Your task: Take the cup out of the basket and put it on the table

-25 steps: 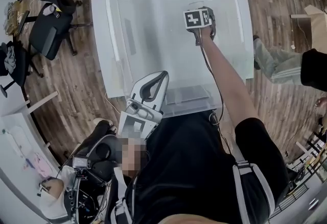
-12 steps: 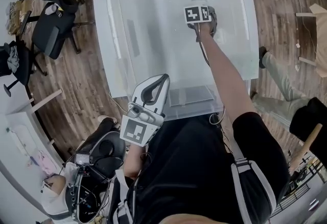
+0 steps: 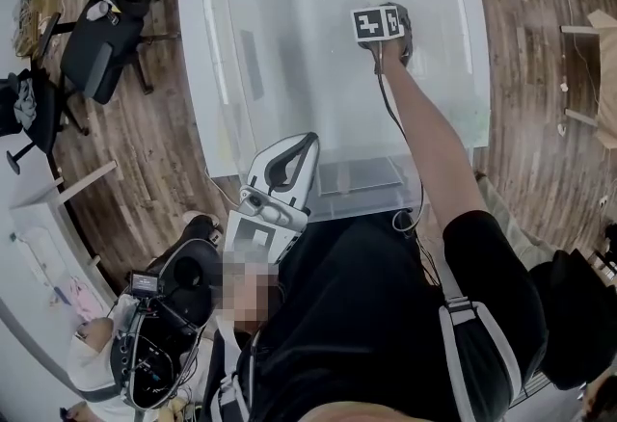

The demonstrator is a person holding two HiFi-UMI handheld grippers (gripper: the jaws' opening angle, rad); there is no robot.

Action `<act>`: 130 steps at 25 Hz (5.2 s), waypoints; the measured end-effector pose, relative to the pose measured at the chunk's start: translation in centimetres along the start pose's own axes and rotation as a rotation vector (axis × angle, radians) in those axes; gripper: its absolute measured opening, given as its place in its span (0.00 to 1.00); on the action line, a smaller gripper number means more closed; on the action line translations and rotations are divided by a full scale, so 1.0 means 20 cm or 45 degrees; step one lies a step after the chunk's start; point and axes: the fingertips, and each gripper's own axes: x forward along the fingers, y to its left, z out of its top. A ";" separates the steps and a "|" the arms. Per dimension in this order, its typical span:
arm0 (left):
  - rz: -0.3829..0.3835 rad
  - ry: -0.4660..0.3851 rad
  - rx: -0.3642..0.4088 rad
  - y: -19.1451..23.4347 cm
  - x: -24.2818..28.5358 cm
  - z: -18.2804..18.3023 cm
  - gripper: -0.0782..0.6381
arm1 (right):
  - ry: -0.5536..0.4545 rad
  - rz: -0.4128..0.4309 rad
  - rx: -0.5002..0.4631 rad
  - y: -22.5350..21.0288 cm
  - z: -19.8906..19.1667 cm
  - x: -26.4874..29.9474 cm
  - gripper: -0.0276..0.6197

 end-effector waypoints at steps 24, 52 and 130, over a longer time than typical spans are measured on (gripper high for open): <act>-0.063 -0.138 0.084 -0.32 -0.01 0.06 0.13 | -0.473 0.369 0.044 0.00 0.21 -1.01 0.47; -0.068 -0.142 0.226 -0.61 0.10 0.12 0.13 | -1.384 0.895 -0.153 -0.19 -0.27 -2.60 0.47; 0.003 -0.221 0.173 -1.92 -1.07 -0.47 0.13 | -1.394 1.114 -0.042 0.24 -1.91 -3.41 0.47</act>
